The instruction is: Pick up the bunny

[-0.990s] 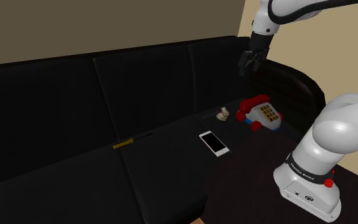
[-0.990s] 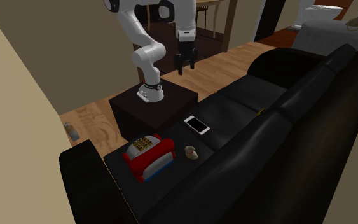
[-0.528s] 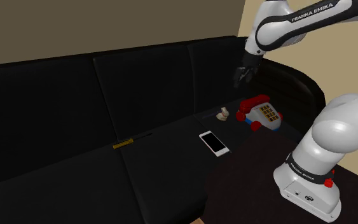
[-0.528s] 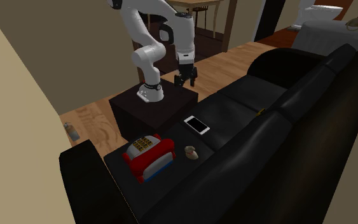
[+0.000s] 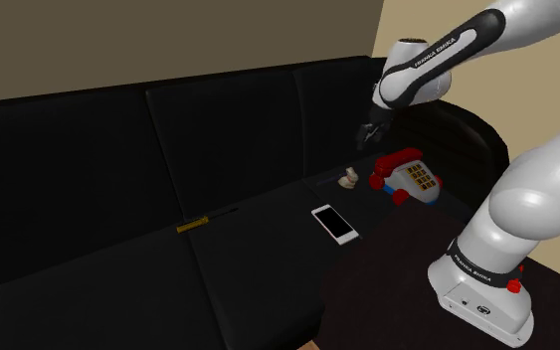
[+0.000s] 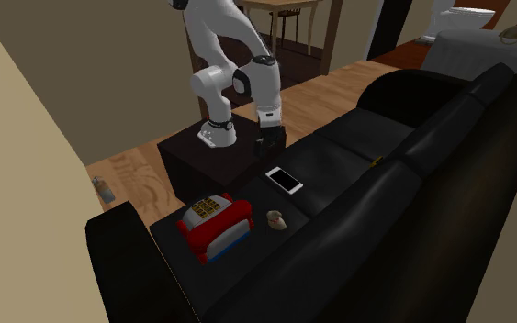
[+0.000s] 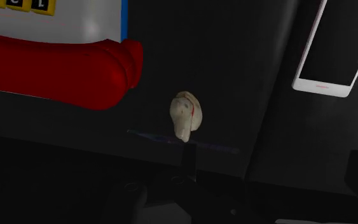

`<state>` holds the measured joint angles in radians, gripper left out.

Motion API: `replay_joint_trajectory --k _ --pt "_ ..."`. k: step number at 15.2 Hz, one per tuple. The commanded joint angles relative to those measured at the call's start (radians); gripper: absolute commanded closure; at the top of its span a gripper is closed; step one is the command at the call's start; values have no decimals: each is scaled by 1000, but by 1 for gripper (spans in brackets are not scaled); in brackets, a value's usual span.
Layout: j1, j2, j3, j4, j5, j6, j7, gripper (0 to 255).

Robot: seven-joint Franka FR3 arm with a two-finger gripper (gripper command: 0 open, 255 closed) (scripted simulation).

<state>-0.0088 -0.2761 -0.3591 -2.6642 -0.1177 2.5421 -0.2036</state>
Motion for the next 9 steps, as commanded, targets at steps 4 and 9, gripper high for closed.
replay_joint_trajectory --k 4,9 --pt "56 235 -71 44 168 205 -175 0" --pt "11 481 -3 157 522 325 -488 0"
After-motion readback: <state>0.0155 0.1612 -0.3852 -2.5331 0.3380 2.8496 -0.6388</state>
